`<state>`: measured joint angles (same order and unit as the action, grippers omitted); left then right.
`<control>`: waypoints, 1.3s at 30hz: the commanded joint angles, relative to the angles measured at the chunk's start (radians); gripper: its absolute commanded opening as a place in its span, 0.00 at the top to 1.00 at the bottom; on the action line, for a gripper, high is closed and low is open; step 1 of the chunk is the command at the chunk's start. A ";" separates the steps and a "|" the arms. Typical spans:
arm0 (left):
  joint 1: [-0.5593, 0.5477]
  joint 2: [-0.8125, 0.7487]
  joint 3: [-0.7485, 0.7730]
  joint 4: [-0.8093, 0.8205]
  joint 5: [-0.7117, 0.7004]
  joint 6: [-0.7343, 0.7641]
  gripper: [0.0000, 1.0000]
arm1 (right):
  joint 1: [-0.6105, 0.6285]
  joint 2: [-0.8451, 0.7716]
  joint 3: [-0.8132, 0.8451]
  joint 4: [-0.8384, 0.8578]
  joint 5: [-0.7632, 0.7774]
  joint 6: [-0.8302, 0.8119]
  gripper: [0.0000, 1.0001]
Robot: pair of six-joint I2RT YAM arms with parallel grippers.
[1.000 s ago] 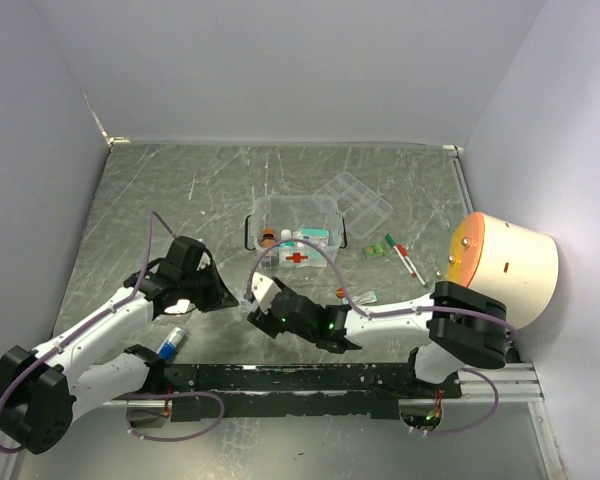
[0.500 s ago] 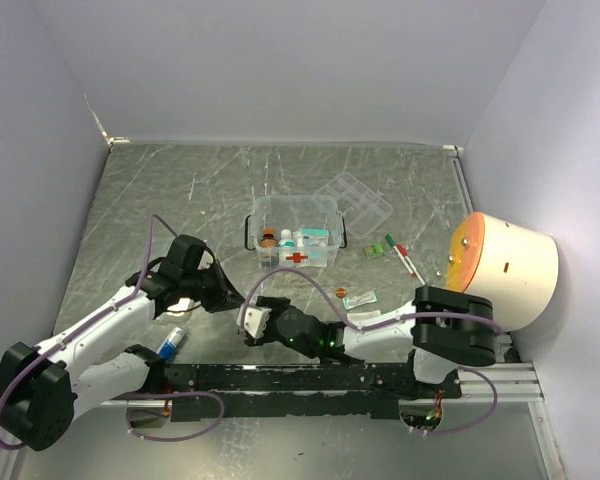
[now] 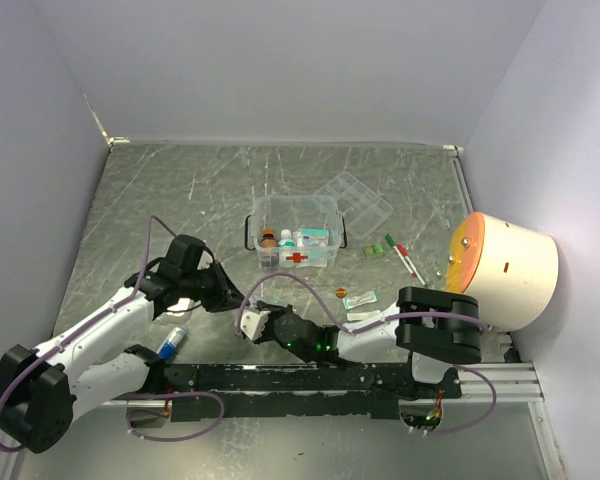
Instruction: Organize the medicine kit
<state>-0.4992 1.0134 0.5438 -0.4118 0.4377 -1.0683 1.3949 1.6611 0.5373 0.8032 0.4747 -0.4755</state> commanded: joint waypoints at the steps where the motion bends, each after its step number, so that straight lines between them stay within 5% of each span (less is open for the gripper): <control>1: 0.006 -0.010 0.051 -0.022 -0.035 0.047 0.71 | 0.002 -0.047 0.002 -0.038 0.029 0.051 1.00; 5: 0.014 -0.007 0.155 -0.101 -0.185 0.155 0.33 | -0.001 -0.119 0.009 -0.150 -0.029 0.104 1.00; 9: 0.016 -0.041 0.215 -0.106 -0.317 0.223 0.19 | -0.041 -0.238 0.029 -0.271 -0.137 0.235 1.00; 19: 0.018 -0.185 0.237 -0.086 -0.513 0.295 0.17 | -0.301 -0.467 0.086 -0.477 -0.465 0.600 1.00; 31: 0.019 -0.267 0.318 0.029 -0.617 0.541 0.20 | -0.527 -0.467 0.386 -0.822 -0.602 0.866 1.00; 39: 0.019 -0.255 0.344 0.098 -0.595 0.599 0.21 | -0.671 -0.369 0.628 -1.092 -0.551 1.011 1.00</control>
<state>-0.4850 0.7612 0.8871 -0.3836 -0.1509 -0.5117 0.7933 1.2446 1.0775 -0.1005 -0.0902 0.4294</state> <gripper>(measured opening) 0.798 0.084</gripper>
